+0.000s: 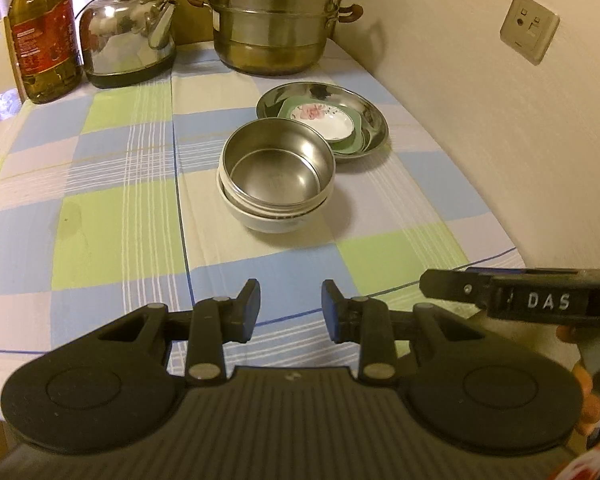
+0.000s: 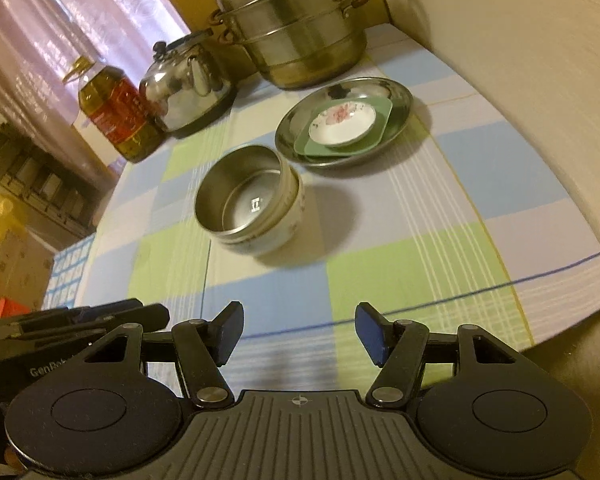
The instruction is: Organize plates and bowls
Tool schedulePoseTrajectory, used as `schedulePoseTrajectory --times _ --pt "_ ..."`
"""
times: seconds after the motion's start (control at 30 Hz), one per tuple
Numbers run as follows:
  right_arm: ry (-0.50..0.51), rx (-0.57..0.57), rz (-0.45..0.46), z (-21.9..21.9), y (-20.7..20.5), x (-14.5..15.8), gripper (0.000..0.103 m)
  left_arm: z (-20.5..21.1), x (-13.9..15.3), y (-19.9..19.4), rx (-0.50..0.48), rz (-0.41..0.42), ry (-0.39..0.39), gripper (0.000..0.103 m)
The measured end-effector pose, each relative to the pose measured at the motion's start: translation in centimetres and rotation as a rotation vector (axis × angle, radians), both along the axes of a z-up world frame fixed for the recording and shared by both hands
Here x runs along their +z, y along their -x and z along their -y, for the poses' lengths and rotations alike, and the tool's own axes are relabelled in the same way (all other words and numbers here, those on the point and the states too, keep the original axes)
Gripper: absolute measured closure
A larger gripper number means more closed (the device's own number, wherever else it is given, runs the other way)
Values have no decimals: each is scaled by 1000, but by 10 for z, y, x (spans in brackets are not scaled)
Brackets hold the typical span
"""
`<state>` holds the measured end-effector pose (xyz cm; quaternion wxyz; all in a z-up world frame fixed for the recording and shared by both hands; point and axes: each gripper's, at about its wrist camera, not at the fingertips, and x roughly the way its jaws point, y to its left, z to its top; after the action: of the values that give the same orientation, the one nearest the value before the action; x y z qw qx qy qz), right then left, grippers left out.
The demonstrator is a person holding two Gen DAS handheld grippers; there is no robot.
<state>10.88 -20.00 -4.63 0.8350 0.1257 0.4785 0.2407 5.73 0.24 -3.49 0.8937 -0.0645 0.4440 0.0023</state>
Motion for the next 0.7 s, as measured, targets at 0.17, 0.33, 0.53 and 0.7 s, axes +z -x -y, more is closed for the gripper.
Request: schedulePoseTrajectory --times 0.17,0.33,0.53,0.7 --pt "10 16 9 5 12 0 41 5 3 12 22 10 -6 73" --pt "13 25 8 8 19 -2 41 7 3 21 40 4 -4 73" --pt "6 28 8 11 26 -1 41 9 3 29 55 1 -6 73" --pt "2 35 9 13 31 -2 41 12 2 36 69 -2 -9 73"
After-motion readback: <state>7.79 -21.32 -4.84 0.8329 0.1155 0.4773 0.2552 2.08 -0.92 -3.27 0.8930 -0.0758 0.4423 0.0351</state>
